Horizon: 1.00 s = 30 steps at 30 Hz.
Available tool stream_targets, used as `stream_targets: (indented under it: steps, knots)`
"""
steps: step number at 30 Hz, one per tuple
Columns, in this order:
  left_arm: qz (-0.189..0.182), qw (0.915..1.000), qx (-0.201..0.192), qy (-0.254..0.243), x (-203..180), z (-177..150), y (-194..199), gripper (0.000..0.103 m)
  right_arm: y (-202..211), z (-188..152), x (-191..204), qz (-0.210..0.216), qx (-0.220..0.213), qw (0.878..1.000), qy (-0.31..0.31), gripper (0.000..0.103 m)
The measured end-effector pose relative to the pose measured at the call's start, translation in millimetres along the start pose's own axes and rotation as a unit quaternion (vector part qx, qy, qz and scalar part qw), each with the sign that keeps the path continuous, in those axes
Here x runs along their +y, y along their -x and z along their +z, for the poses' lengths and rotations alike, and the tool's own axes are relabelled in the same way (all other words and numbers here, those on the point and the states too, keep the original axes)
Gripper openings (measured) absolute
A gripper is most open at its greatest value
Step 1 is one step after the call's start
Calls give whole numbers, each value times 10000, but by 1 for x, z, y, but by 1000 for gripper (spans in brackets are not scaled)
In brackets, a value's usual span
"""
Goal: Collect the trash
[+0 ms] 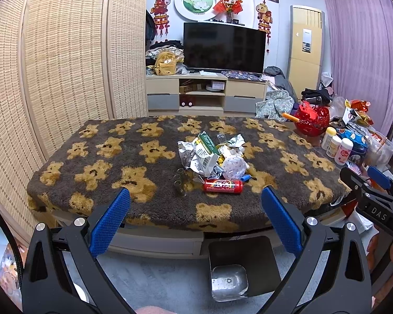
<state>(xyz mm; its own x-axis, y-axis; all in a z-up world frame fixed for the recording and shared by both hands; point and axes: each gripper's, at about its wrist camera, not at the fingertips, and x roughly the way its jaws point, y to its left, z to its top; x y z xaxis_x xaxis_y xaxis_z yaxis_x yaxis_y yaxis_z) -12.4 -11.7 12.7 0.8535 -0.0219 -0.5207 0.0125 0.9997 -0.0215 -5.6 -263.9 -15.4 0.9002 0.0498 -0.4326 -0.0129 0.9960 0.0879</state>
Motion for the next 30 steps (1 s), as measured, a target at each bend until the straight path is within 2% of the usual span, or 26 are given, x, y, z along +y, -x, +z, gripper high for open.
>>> stream_targets:
  steps: [23, 26, 30]
  knots:
    - [-28, 10000, 25, -11, 2, 4, 4, 95, 0, -4, 4, 16, 47, 10000, -47, 100]
    - [-94, 9999, 84, -22, 5, 3, 0, 95, -1, -4, 4, 49, 80, 9999, -98, 100]
    - [-2, 9999, 135, -49, 11, -2, -17, 95, -7, -4, -2, 165, 187, 9995, -215, 100]
